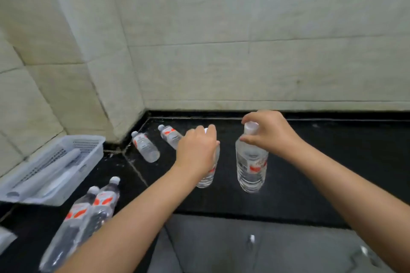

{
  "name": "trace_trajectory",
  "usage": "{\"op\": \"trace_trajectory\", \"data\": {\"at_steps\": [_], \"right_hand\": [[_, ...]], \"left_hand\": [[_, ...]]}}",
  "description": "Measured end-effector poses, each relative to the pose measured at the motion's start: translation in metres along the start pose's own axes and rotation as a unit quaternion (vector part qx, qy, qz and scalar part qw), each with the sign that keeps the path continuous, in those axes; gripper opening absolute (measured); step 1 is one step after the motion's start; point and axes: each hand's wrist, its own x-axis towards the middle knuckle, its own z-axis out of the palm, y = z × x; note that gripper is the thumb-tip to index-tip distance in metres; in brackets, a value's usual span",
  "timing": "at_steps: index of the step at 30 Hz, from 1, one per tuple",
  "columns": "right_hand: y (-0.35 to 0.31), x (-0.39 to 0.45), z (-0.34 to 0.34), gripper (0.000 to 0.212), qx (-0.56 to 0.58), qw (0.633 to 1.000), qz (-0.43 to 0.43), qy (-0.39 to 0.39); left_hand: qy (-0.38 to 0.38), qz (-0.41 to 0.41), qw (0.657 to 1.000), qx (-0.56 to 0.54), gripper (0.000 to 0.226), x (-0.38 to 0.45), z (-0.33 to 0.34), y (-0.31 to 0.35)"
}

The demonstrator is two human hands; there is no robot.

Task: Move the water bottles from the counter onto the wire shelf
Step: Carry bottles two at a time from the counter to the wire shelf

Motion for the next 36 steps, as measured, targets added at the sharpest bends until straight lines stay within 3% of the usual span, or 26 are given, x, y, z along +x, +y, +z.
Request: {"op": "trace_trajectory", "data": {"at_steps": [4, 10, 22, 27, 33, 36], "right_hand": [[0.058, -0.05, -0.087, 0.036, -0.037, 0.992, 0.078, 0.091], [0.151, -0.14, -0.201, 0.034, -0.131, 0.965, 0.101, 0.203], [0.338, -0.297, -0.368, 0.026, -0.294, 0.914, 0.118, 0.252], [0.417, -0.328, -0.421, 0.021, -0.388, 0.86, 0.114, 0.313], [0.522, -0.332, -0.477, 0.018, -0.41, 0.852, 0.104, 0.308], [0.585, -0.326, -0.513, 0.027, -0.419, 0.849, 0.128, 0.295]], "left_hand": [[0.08, 0.065, 0.994, -0.04, 0.043, 0.036, -0.013, 0.09], [0.167, 0.151, 0.968, -0.108, 0.039, 0.074, -0.043, 0.254], [0.303, 0.212, 0.905, -0.21, 0.041, 0.137, -0.124, 0.553], [0.374, 0.227, 0.876, -0.201, 0.031, 0.179, -0.14, 0.653], [0.39, 0.236, 0.867, -0.199, 0.02, 0.246, -0.136, 0.765], [0.359, 0.235, 0.878, -0.21, 0.018, 0.287, -0.128, 0.82]]}}
